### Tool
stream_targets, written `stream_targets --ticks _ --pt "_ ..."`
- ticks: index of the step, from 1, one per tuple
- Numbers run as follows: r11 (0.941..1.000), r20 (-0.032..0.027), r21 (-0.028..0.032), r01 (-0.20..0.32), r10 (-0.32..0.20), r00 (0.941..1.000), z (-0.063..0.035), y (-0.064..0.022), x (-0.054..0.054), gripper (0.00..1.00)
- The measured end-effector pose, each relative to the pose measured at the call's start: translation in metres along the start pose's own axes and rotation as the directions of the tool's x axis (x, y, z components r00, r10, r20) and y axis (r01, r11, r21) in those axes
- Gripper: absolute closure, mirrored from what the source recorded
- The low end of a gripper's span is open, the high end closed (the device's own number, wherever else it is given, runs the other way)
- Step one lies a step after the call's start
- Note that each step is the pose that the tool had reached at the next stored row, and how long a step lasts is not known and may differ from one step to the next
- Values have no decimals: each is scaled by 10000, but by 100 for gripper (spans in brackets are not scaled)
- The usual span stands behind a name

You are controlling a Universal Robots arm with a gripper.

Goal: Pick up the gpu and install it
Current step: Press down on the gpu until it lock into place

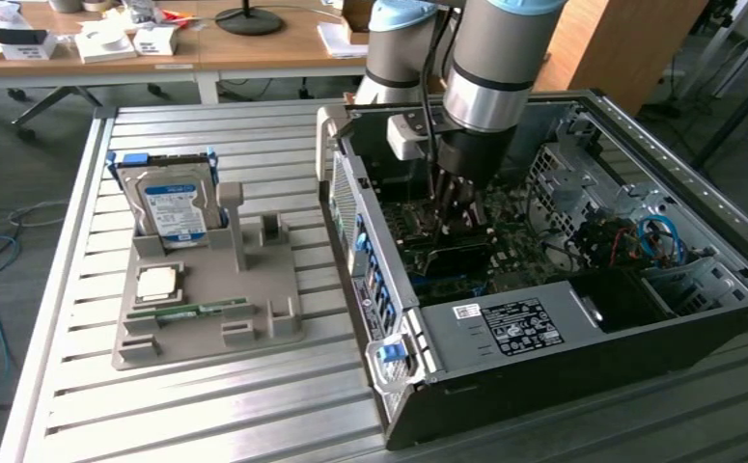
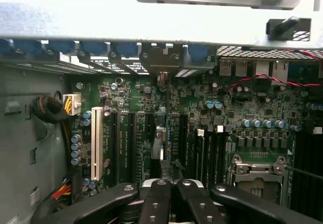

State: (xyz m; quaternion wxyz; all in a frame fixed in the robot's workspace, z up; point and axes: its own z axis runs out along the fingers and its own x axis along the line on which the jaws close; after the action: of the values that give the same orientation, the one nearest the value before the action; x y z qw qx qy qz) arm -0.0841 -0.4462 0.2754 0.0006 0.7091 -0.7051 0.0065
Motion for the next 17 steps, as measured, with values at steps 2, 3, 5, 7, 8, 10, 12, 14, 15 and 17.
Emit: stream_targets --ticks 2,3,5,7,8,10,12,14,15,17 --pt "10000 0 0 0 0 10000 -36 0 0 90" --pt "10000 0 0 0 0 10000 -58 -1 1 90" --pt "10000 0 0 -1 1 10000 -106 -1 1 90" --pt "10000 0 0 0 0 10000 -158 -1 2 90" --pt "10000 -1 -1 0 0 10000 -184 -2 2 90" --pt "10000 0 0 0 0 10000 -228 -2 2 90" --pt "10000 1 0 0 0 10000 -232 -2 2 90" --pt "10000 1 0 0 0 10000 -232 -3 2 90" --pt "10000 0 -1 1 -1 10000 -232 -5 2 90" --pt "10000 -1 -1 0 0 10000 -233 -11 3 90"
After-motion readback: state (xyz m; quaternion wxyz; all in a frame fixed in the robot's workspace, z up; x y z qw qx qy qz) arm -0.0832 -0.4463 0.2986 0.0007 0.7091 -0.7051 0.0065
